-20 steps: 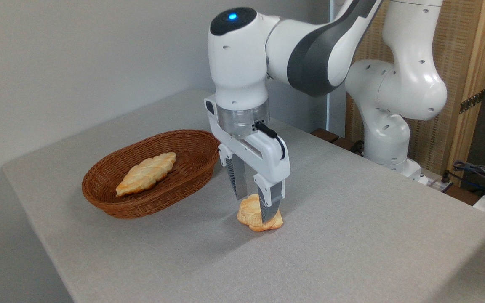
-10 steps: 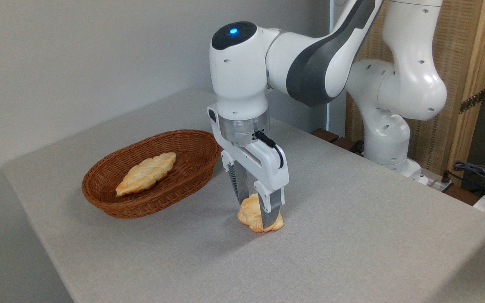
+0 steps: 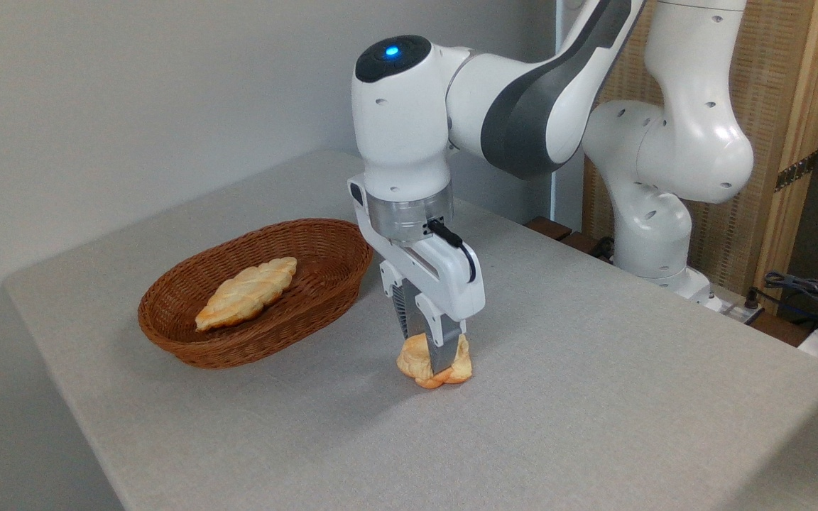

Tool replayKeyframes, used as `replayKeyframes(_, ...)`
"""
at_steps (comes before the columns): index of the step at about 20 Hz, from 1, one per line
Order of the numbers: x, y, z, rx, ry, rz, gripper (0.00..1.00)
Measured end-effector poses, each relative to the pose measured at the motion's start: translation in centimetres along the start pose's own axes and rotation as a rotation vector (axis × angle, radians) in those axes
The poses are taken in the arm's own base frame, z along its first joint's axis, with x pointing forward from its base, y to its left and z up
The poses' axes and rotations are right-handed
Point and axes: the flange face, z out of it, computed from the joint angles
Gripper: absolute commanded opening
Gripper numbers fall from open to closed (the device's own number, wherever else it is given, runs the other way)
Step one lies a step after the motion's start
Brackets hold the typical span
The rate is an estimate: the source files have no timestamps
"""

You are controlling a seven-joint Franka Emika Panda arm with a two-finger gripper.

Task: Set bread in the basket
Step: 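Lift the bun and carry it over the wicker basket, then lower the bun into the basket beside the long roll and open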

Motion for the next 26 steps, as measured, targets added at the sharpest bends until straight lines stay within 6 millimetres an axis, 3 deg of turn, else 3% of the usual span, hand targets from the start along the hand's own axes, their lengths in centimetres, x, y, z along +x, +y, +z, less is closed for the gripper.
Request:
replayKeyframes(2, 0.5, -0.4, -1.8, 0.004, 0.005, 0.004, 0.45)
replayKeyframes(4, 1.5, -0.6, -5.4, -0.025, -0.001, 0.009, 0.45)
replayKeyframes(7, 4.3, 0.0, -12.1, -0.067, 0.034, -0.006, 0.49)
replayKeyframes(9, 6.6, 1.1, -14.2, -0.075, 0.055, -0.041, 0.5)
replayKeyframes(12, 11.9, 4.9, -13.0, -0.091, 0.027, -0.082, 0.56)
replayKeyframes(14, 15.5, 7.8, -11.1, -0.091, 0.005, -0.091, 0.94)
replayKeyframes(15, 17.2, 9.1, -10.1, -0.09, -0.002, -0.101, 1.0)
replayKeyframes(17, 19.7, 11.0, -8.2, -0.086, 0.001, -0.13, 1.0)
replayKeyframes(19, 21.2, 11.5, -6.9, -0.083, 0.011, -0.154, 1.0)
replayKeyframes(26, 21.6, 11.0, -6.4, -0.084, 0.018, -0.166, 1.0)
